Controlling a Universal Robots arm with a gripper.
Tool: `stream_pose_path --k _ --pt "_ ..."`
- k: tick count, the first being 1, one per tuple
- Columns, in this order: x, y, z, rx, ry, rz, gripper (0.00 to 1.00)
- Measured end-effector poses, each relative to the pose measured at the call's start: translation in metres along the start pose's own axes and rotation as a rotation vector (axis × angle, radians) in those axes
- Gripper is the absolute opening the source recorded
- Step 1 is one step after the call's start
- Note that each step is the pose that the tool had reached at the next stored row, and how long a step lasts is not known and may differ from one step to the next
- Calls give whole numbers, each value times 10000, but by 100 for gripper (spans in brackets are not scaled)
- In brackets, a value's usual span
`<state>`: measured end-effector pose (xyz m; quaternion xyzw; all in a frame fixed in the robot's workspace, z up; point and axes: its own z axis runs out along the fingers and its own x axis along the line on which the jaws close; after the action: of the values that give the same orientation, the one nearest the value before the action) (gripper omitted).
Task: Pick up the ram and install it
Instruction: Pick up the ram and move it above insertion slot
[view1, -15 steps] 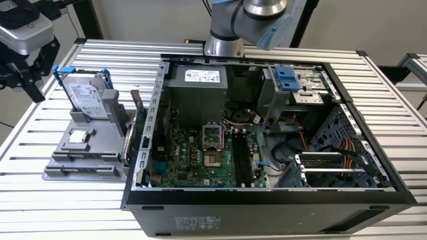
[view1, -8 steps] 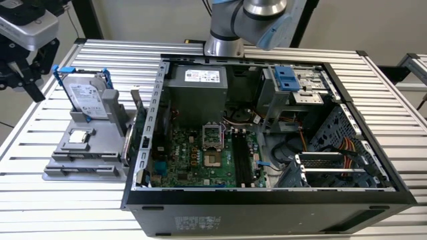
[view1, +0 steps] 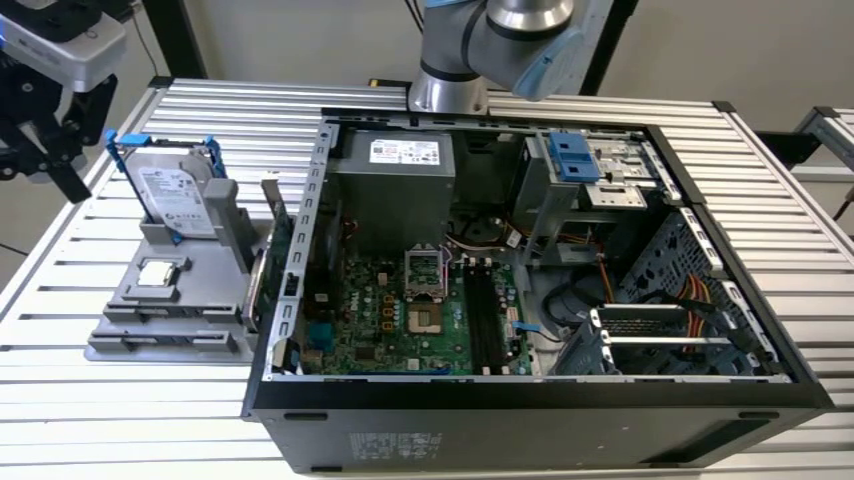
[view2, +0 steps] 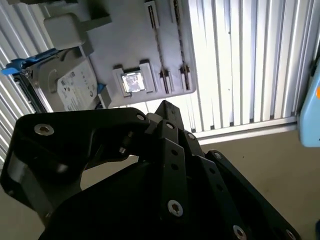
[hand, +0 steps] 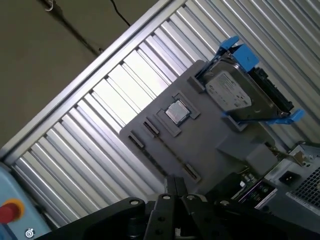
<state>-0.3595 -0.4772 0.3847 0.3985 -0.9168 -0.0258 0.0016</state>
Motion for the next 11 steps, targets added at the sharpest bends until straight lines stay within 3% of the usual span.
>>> stream_pose_path --k 11 --pt "-10 10 1 -24 72 -1520 0"
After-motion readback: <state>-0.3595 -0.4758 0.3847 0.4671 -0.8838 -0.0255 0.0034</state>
